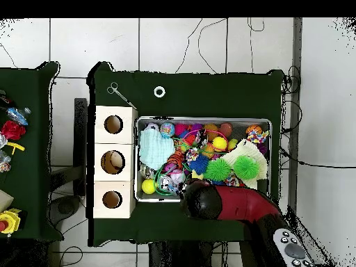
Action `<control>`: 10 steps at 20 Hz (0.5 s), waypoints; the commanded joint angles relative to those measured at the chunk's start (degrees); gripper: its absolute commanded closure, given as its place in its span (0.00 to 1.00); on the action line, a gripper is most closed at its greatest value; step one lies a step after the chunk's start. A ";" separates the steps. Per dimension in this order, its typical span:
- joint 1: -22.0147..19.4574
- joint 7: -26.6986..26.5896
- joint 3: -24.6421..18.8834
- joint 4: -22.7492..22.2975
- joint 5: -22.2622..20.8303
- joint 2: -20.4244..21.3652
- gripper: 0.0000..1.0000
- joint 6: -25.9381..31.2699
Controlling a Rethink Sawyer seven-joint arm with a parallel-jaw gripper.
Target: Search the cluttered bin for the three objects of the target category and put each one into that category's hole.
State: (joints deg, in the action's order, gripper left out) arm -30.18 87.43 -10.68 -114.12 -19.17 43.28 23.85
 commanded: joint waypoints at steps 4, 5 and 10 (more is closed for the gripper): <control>4.37 14.84 2.90 9.10 6.29 -7.21 0.00 -5.35; 4.81 14.67 3.34 8.64 6.25 -7.24 0.00 -5.76; 6.47 14.88 5.04 6.83 7.56 -7.17 0.00 -7.59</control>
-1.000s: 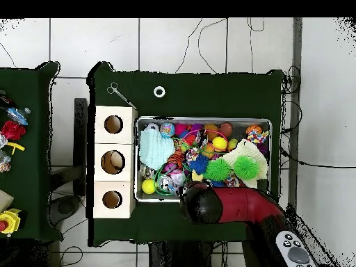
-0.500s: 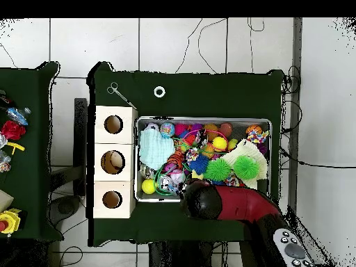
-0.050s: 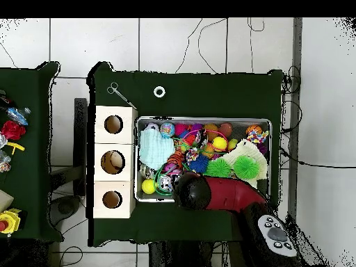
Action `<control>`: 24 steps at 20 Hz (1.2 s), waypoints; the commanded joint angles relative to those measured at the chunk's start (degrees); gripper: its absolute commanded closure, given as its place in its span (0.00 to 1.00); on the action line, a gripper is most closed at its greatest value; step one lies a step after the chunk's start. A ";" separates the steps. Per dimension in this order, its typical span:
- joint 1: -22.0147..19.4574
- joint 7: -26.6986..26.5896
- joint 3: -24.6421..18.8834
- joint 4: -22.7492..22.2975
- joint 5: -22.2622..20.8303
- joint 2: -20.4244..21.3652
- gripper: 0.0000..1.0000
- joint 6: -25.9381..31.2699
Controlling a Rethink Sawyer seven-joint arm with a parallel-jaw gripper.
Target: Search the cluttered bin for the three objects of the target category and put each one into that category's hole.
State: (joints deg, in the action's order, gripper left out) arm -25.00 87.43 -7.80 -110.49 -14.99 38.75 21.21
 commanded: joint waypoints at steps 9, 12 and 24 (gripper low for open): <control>-3.53 14.87 1.95 -9.61 3.79 0.72 0.00 -12.91; -2.99 15.85 3.82 -11.75 3.94 0.24 0.00 -15.21; 0.35 20.21 7.31 -16.27 9.38 -3.66 0.00 -26.38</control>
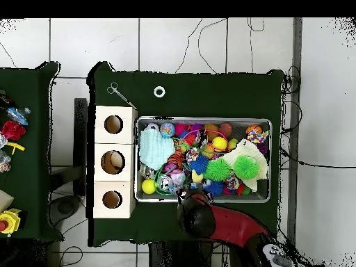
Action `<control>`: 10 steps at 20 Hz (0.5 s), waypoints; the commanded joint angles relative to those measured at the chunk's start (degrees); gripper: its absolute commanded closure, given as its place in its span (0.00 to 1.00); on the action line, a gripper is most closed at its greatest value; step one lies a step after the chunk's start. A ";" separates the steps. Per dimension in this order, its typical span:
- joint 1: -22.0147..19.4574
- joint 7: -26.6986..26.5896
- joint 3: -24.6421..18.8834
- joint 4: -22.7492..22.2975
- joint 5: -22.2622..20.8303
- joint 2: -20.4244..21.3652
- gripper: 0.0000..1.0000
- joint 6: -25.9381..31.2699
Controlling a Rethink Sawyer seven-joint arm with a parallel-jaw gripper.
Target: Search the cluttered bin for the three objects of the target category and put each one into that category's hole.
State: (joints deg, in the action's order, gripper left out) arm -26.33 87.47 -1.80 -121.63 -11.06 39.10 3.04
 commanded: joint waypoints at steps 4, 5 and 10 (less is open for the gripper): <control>1.12 20.32 0.62 -5.68 7.43 -6.34 0.00 -11.98; 1.25 20.48 0.52 -5.90 8.28 -6.35 0.00 -12.64; 0.74 22.53 -1.25 -7.45 11.97 -7.24 0.00 -16.74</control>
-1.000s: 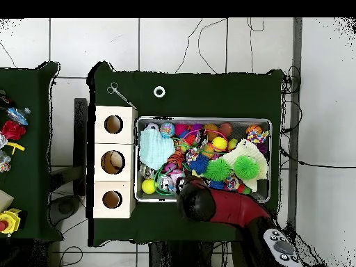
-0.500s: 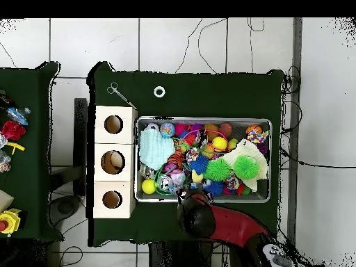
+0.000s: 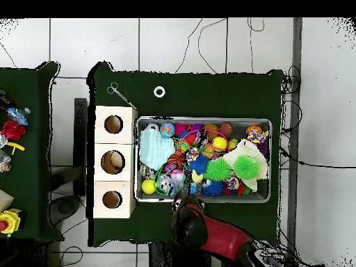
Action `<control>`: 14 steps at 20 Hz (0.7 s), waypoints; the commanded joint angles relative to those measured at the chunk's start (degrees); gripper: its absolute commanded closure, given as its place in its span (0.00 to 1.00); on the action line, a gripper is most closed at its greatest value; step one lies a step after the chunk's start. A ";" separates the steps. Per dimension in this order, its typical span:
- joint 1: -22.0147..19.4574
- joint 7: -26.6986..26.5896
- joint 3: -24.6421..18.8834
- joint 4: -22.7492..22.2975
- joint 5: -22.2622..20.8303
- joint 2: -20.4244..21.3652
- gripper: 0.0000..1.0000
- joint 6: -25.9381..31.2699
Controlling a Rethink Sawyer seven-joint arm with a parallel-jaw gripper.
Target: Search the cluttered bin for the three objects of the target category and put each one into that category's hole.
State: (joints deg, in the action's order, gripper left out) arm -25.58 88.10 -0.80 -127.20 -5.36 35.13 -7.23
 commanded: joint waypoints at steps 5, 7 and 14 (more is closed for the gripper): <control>0.87 22.83 -2.50 -3.18 9.41 -2.34 0.00 -8.61; 1.04 22.37 -2.81 -2.83 10.21 -1.86 0.00 -8.11; 0.16 14.04 -4.83 3.64 3.99 0.96 0.00 -4.96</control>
State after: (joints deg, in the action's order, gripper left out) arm -25.06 93.51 -0.81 -129.71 -0.23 35.03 -12.79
